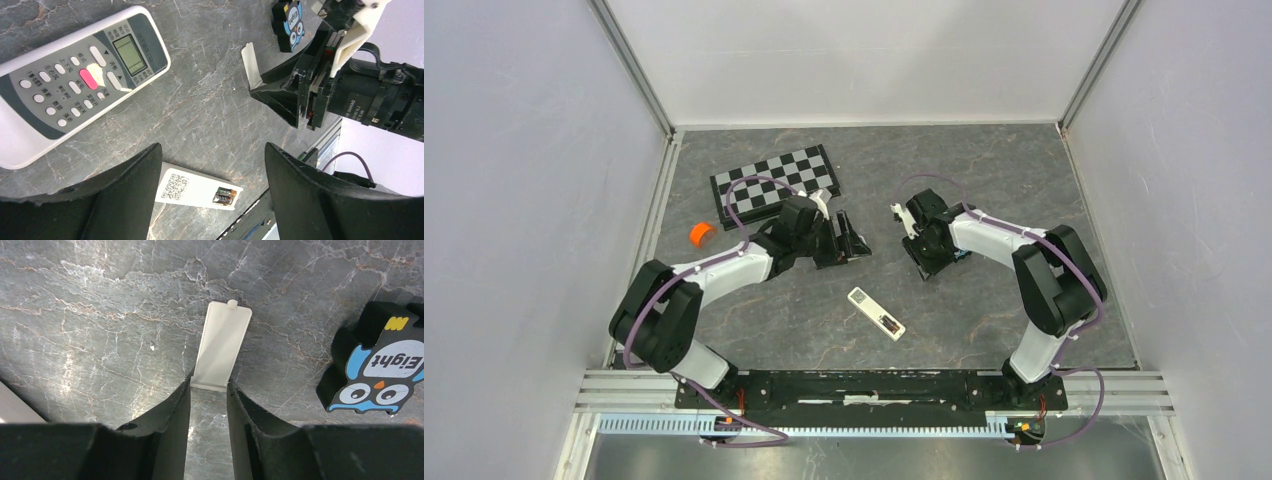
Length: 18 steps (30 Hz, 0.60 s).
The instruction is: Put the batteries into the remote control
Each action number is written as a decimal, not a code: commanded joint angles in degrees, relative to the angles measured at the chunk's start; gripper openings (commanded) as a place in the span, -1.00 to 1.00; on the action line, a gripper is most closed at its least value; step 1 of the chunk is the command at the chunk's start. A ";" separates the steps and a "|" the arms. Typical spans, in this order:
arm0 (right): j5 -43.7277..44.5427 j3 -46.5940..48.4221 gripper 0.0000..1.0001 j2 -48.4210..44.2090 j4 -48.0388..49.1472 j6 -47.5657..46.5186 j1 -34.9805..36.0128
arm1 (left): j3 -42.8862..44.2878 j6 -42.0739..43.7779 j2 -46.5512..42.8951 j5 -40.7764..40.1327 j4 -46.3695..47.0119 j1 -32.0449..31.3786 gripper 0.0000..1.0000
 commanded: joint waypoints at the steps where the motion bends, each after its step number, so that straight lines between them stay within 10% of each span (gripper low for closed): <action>1: 0.89 -2.13 -0.23 2.45 1.67 0.29 -0.71 | 1.44 -0.31 1.51 1.54 2.81 -0.53 0.62; 18: -1.55 -5.86 -0.39 -4.76 7.29 3.08 -0.79 | 2.18 -5.62 7.06 4.75 10.44 -2.27 0.59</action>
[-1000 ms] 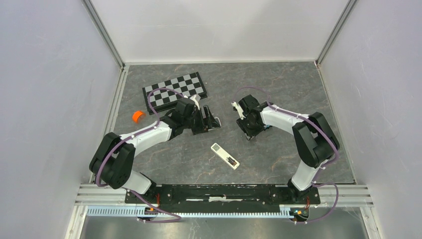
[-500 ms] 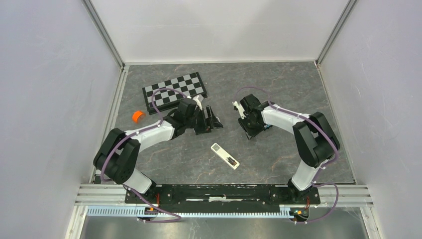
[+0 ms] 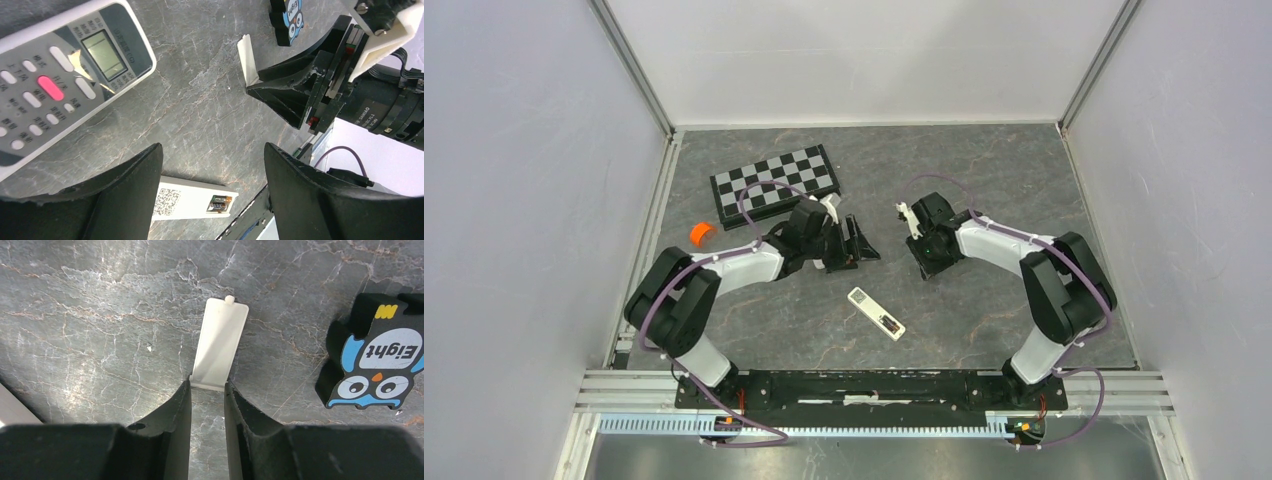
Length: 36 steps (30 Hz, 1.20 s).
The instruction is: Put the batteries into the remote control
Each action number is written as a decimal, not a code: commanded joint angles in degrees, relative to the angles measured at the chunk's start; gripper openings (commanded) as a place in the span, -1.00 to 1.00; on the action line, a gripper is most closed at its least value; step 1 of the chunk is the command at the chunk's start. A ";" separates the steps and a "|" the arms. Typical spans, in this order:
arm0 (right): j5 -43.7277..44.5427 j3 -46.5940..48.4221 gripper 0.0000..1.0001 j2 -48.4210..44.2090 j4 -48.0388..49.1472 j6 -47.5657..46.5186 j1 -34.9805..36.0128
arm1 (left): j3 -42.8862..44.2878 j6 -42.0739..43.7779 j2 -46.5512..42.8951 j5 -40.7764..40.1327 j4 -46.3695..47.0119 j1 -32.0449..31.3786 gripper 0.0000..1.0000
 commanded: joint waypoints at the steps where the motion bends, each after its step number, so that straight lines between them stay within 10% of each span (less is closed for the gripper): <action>1: -1.89 -2.12 -0.38 -2.38 2.88 1.08 -0.39 | 2.27 -3.80 2.10 2.57 6.08 -0.93 0.59; 16: -4.50 -5.58 -0.32 -8.46 6.76 3.11 -0.38 | 3.49 -9.30 8.98 3.32 11.86 -1.78 0.51; 23: 5.40 -1.39 0.33 -7.04 8.61 6.41 -1.05 | 3.51 -8.29 7.77 2.24 11.16 -1.73 0.51; 36: 7.81 5.37 0.32 3.13 7.40 7.74 -3.24 | 3.58 -7.72 7.04 1.97 10.19 -1.73 0.51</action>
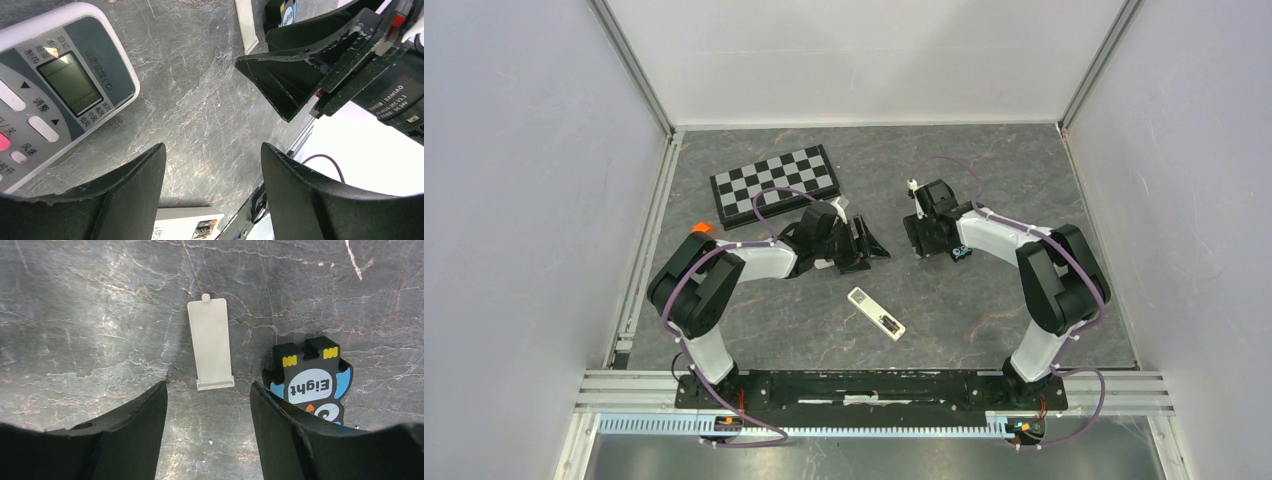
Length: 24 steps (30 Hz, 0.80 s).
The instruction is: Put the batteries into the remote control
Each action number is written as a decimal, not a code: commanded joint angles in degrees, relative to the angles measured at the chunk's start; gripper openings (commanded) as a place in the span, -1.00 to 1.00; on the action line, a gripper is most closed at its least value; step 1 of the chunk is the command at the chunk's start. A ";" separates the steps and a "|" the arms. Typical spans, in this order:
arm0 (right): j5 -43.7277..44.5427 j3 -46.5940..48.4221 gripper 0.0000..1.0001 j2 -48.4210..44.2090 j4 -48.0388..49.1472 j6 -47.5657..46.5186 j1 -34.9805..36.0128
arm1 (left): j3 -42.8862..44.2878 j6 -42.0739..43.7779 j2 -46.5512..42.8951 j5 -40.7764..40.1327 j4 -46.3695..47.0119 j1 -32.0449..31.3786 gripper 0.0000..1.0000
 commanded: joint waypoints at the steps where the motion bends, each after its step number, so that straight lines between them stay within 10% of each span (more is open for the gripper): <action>1: 0.98 2.20 0.31 0.90 -0.40 0.86 -0.74 | 1.90 -0.46 -1.87 -0.17 1.21 -0.27 0.51; 24: -3.00 2.46 -0.31 3.23 -2.05 -0.61 -2.11 | 2.75 0.24 -1.36 -0.03 0.42 -0.27 0.51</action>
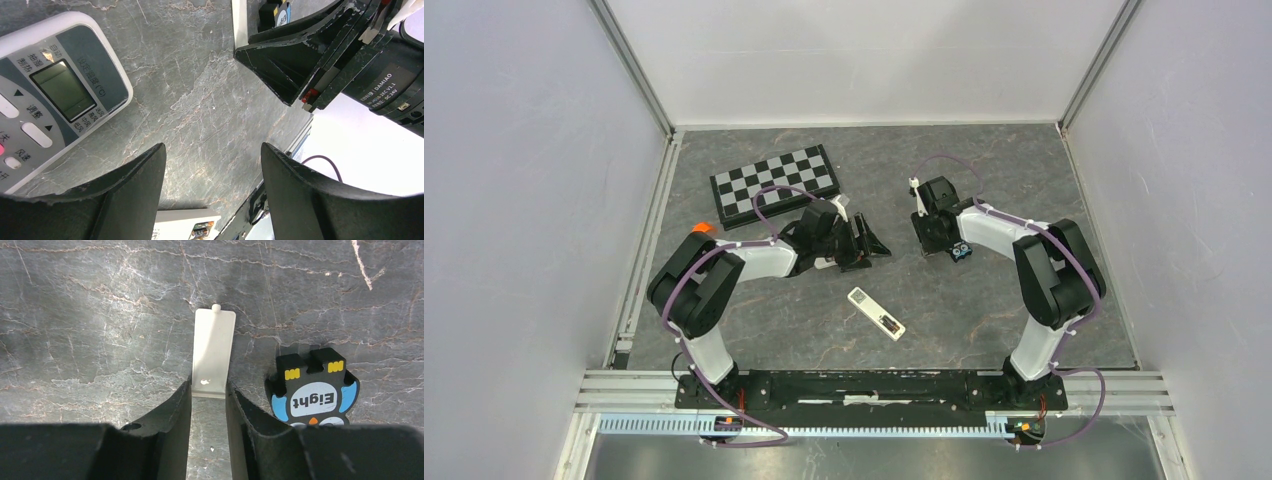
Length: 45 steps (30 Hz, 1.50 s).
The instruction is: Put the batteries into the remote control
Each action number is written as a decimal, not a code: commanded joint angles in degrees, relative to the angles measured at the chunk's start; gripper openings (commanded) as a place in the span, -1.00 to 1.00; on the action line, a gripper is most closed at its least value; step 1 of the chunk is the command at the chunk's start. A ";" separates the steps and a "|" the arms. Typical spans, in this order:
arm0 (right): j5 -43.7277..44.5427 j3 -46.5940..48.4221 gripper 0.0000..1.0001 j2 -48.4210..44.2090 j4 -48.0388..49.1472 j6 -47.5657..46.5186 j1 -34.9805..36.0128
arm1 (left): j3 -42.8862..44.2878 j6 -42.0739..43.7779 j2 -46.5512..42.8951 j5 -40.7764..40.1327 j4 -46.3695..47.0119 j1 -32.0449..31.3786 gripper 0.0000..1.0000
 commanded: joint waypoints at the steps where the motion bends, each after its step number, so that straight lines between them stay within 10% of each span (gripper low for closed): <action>1: -0.18 0.77 -0.32 0.32 -1.61 -0.49 -0.40 | 2.02 0.20 -1.29 0.00 0.52 -0.27 0.51; 22: -3.35 -10.19 -0.31 -11.81 -10.43 -3.41 1.69 | 2.05 0.92 -1.52 -0.07 0.29 -0.31 0.51; 33: 0.68 -4.81 0.12 -8.88 -12.47 -1.18 1.88 | 1.79 2.36 -2.42 -0.85 -0.07 -0.27 0.51; 45: 3.61 -1.93 0.06 -0.65 -16.60 4.23 1.70 | 2.59 6.17 -4.89 -4.37 -4.22 -0.19 0.51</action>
